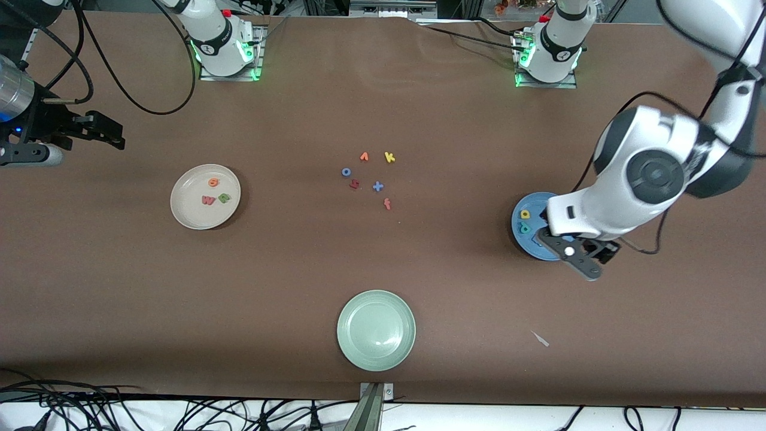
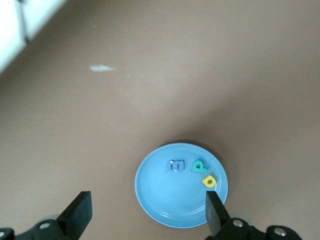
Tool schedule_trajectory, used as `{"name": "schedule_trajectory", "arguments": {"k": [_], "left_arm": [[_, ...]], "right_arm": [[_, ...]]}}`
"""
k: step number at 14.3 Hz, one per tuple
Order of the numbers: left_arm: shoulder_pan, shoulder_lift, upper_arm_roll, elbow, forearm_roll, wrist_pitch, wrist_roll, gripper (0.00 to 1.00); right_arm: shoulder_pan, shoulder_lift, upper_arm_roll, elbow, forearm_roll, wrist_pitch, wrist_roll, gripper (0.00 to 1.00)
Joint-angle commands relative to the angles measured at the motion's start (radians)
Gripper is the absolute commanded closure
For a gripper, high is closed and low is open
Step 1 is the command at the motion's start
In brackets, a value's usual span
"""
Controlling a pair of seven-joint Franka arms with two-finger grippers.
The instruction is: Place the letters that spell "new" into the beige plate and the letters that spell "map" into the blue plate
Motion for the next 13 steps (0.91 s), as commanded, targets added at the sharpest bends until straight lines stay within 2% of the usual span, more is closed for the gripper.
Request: {"name": "schedule_trajectory", "arguments": {"k": [1, 3, 6, 8, 9, 10, 12, 13], "left_arm": [[0.024, -0.054, 0.057, 0.083, -0.151, -0.041, -0.015, 0.0], [0.028, -0.142, 0.102, 0.048, -0.244, -0.047, -0.129, 0.0], [-0.013, -0.285, 0.168, -0.076, -0.267, -0.072, -0.327, 0.0], [-0.08, -0.338, 0.265, -0.114, -0.3, -0.116, -0.47, 0.0], [-0.1, -0.358, 0.305, -0.125, -0.349, -0.121, -0.477, 0.0], [-0.102, -0.387, 0.316, -0.151, -0.391, -0.119, -0.477, 0.0], [-0.132, -0.456, 0.339, -0.217, -0.39, -0.11, -0.475, 0.0], [-0.142, -0.461, 0.359, -0.223, -0.387, -0.11, -0.471, 0.0]], "right_arm": [[-0.031, -0.02, 0.025, -0.003, 0.014, -0.013, 0.036, 0.0], [-0.05, -0.035, 0.037, -0.005, 0.019, -0.022, 0.027, 0.0], [-0.051, -0.044, 0.055, -0.003, 0.01, -0.064, 0.03, 0.0], [-0.052, -0.047, 0.054, -0.003, 0.017, -0.064, 0.043, 0.0], [-0.055, -0.047, 0.052, -0.003, 0.017, -0.067, 0.044, 0.0], [-0.055, -0.046, 0.051, -0.003, 0.017, -0.067, 0.044, 0.0], [-0.049, -0.044, 0.049, -0.002, 0.017, -0.067, 0.04, 0.0], [-0.047, -0.044, 0.045, -0.002, 0.017, -0.067, 0.045, 0.0]]}}
